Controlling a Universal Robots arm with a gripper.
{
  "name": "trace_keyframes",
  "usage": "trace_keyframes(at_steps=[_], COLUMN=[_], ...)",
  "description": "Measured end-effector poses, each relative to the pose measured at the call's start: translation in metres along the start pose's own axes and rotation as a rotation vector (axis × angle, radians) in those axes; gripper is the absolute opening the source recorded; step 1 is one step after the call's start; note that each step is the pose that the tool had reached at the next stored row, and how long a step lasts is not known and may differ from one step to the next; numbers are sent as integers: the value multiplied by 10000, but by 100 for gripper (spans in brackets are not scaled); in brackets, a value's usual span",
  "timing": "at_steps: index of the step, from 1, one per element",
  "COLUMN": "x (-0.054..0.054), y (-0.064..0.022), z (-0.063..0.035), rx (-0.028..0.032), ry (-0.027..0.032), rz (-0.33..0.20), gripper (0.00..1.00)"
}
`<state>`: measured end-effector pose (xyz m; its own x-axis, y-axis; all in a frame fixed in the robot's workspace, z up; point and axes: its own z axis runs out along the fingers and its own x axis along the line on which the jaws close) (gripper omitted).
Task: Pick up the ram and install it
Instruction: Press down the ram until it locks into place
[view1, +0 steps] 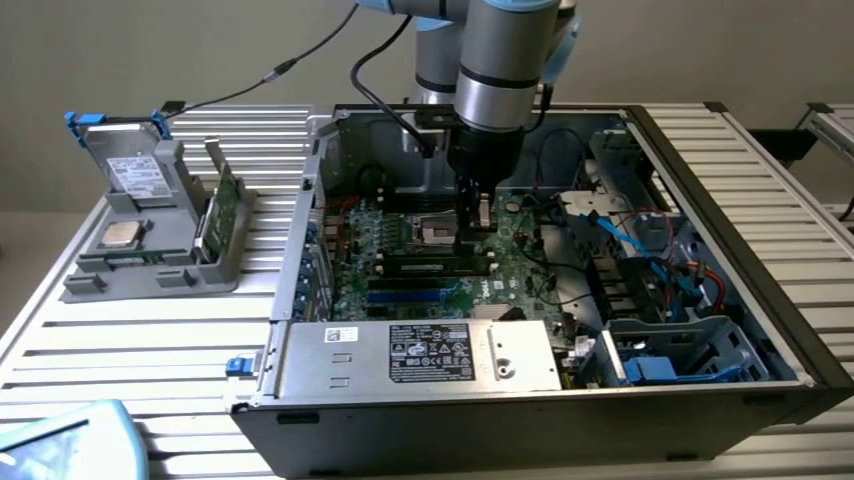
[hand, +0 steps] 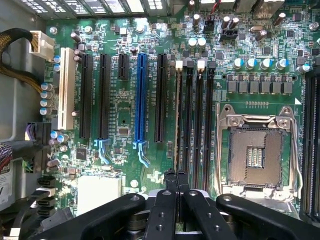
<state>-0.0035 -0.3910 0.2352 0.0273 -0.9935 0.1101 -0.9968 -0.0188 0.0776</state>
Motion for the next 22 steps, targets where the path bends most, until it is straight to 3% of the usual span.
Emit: trace_keyframes(at_steps=[3, 5, 10, 22], x=[0, -1, -1, 7], y=[6, 17, 38, 18], z=[1, 3, 4, 5], rx=[127, 199, 309, 313], ry=[-181, -217, -214, -213], rz=[0, 5, 16, 17], gripper=[11, 11, 11, 11])
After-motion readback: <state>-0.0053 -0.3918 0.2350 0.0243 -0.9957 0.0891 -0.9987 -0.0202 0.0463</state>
